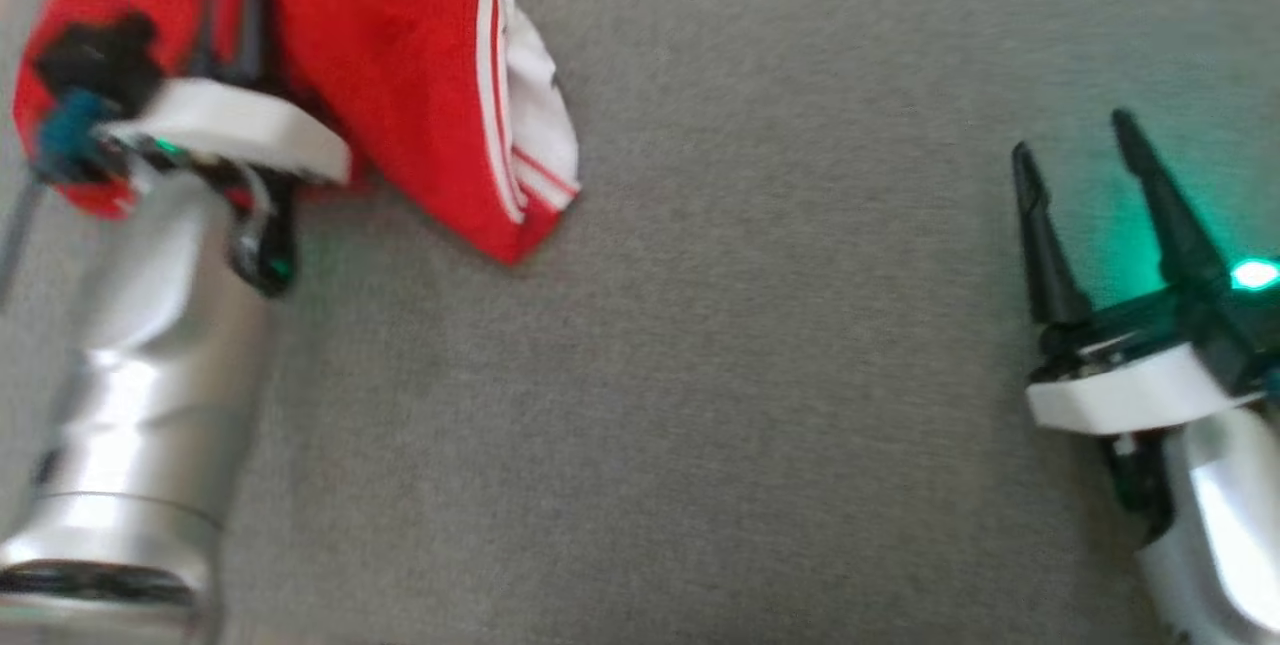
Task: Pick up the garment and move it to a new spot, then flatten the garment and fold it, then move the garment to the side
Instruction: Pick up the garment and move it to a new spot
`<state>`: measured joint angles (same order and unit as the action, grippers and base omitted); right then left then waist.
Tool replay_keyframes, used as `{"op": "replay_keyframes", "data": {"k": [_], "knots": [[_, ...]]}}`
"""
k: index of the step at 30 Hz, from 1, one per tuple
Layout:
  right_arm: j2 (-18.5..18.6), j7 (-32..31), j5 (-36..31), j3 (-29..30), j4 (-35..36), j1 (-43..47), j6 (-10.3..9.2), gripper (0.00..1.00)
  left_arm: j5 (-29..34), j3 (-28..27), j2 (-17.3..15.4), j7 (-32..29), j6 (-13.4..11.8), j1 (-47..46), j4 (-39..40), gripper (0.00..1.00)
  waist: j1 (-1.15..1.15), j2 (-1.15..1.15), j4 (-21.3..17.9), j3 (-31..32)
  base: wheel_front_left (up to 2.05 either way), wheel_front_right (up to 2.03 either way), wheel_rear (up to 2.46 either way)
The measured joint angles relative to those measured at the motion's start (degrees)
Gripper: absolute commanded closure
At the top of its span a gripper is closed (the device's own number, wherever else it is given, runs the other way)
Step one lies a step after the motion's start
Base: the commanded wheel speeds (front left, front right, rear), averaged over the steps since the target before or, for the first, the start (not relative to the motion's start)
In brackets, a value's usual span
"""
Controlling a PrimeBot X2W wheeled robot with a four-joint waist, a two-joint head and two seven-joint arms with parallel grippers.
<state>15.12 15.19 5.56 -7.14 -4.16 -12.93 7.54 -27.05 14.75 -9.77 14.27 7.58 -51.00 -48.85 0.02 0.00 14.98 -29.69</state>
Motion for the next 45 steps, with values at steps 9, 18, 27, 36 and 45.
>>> {"op": "replay_keyframes", "data": {"k": [9,18,27,36,45], "knots": [[-7.35,-0.16,0.78,-0.99,-1.58,3.01,0.00,0.00,2.91,1.96,-6.61,0.13,0.00,2.33,18.40,1.00,-0.02,0.00,-8.28,9.46,0.00,0.00,0.00],[-10.40,-0.18,1.08,-0.79,0.04,7.77,0.00,0.00,1.30,5.03,-8.37,-9.36,-0.05,3.73,34.00,1.00,-0.03,0.00,-20.05,17.02,0.00,0.00,0.00],[-11.46,-0.16,2.18,-1.14,1.88,7.50,0.00,0.00,-0.09,8.87,-8.08,-14.18,-0.54,7.05,36.20,1.00,-0.03,0.00,-28.57,16.71,0.00,0.00,0.00],[-12.09,-0.18,4.61,-3.28,1.26,3.03,0.00,0.00,4.80,11.32,-6.94,-1.04,-3.45,11.76,20.30,0.00,0.00,0.00,-29.58,9.51,0.00,0.00,0.00],[-12.15,-0.18,4.57,-1.25,-1.47,5.50,0.00,0.00,14.07,3.55,1.69,0.45,-10.68,31.59,37.67,0.00,-0.03,0.01,-24.45,13.27,0.00,0.00,0.00]]}}
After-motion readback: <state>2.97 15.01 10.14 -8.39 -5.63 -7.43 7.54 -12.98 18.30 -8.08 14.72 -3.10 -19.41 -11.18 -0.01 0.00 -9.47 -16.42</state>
